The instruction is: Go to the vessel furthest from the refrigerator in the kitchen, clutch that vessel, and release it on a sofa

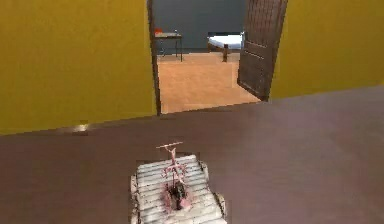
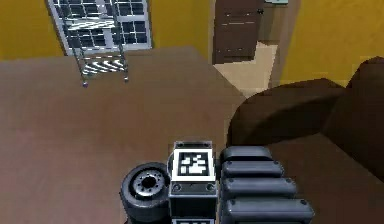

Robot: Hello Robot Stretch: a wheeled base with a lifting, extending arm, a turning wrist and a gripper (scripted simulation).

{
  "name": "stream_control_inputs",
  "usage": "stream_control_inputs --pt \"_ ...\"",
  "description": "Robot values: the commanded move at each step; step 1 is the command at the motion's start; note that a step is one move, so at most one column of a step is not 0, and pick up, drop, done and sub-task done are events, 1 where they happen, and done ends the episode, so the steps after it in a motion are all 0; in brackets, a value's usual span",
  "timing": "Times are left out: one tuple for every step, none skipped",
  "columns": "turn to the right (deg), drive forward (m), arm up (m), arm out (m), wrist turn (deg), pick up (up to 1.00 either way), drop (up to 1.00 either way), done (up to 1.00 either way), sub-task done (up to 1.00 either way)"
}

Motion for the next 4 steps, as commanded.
stream_control_inputs --pt "-45.0 0.0 0.0 0.0 0.0 0.0 0.0 0.0 0.0" --pt "-45.0 0.0 0.0 0.0 0.0 0.0 0.0 0.0 0.0" --pt "-39.0 0.0 0.0 0.0 0.0 0.0 0.0 0.0 0.0" --pt "45.0 0.0 0.0 0.0 0.0 0.0 0.0 0.0 0.0"
